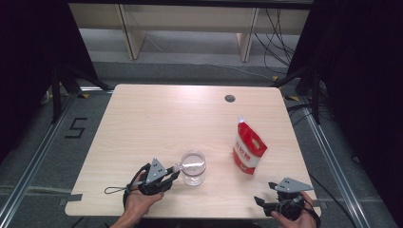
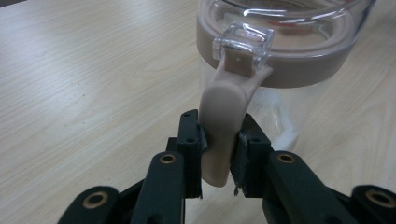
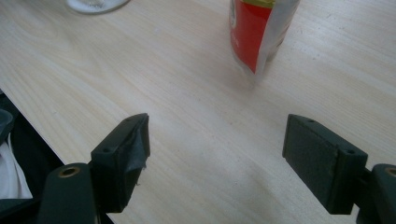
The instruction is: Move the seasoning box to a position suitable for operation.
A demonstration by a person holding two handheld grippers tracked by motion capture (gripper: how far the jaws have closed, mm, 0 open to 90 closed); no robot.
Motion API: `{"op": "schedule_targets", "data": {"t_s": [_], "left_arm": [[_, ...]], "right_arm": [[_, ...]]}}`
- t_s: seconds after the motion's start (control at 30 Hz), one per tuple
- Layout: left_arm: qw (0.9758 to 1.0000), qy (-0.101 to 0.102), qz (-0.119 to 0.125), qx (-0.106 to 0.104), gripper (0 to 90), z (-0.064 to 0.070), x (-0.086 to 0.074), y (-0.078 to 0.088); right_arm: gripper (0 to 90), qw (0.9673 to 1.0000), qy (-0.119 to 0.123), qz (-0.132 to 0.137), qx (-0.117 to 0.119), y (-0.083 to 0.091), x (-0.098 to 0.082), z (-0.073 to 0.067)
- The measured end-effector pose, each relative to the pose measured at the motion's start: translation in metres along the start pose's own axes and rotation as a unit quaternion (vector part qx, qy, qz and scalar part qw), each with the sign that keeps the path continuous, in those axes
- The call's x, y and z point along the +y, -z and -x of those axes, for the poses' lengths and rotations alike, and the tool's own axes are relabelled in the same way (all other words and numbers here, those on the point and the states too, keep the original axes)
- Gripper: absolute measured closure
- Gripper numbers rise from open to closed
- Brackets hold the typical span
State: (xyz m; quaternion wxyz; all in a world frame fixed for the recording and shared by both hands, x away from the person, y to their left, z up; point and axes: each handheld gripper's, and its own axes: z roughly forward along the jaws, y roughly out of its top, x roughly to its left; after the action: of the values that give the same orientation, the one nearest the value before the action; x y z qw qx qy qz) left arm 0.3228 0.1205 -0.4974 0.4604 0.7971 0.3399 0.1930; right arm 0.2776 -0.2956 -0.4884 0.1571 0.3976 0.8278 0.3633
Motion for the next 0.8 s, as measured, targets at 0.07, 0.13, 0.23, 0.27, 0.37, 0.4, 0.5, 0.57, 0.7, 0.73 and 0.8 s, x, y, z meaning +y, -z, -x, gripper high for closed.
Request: {"op": "schedule_targets", "data": {"t_s": [0.07,0.13,0.23,0.27,0.37,0.4,0.5,0.57,0.7,0.73,0.8], "left_arm": [[1.0000,0.001,0.000,-0.006,74.5,0.001,0.000,-0.001],[0.9998,-0.005,-0.003,-0.017,74.4,0.003,0.001,-0.001],[0.9994,-0.014,0.002,-0.030,74.3,0.004,0.001,-0.002],[0.9993,-0.014,0.002,-0.034,74.3,0.006,0.001,-0.002],[0.9983,-0.025,0.004,-0.052,74.3,0.008,0.001,-0.003],[0.9980,-0.030,0.008,-0.055,74.3,0.009,0.001,-0.004],[0.9979,-0.023,0.005,-0.059,74.3,0.011,0.001,-0.004],[0.9979,-0.022,0.007,-0.061,74.2,0.011,0.001,-0.004],[0.9972,-0.035,0.009,-0.066,74.1,0.010,0.002,-0.005],[0.9970,-0.039,0.004,-0.067,74.1,0.012,0.002,-0.005],[0.9969,-0.033,0.009,-0.071,74.1,0.014,0.002,-0.006]], "right_arm": [[24.0,1.0000,0.003,0.000,-0.001,0.000,0.000,0.000],[24.0,1.0000,0.001,0.000,0.004,0.000,0.000,-0.001],[24.1,1.0000,-0.002,0.000,0.009,-0.001,0.000,-0.002],[24.2,0.9999,0.003,0.003,0.009,-0.001,0.001,-0.002],[24.2,0.9998,0.002,0.002,0.019,-0.001,0.001,-0.004],[24.2,0.9999,0.008,0.003,0.014,-0.001,0.001,-0.003],[24.2,0.9997,0.012,0.002,0.020,-0.002,0.001,-0.003],[24.3,0.9996,0.015,0.003,0.024,-0.002,0.002,-0.004],[24.3,0.9995,0.016,0.005,0.026,-0.003,0.002,-0.004],[24.4,0.9996,0.011,0.001,0.026,-0.003,0.002,-0.004],[24.4,0.9996,0.011,0.003,0.026,-0.003,0.002,-0.005]]}}
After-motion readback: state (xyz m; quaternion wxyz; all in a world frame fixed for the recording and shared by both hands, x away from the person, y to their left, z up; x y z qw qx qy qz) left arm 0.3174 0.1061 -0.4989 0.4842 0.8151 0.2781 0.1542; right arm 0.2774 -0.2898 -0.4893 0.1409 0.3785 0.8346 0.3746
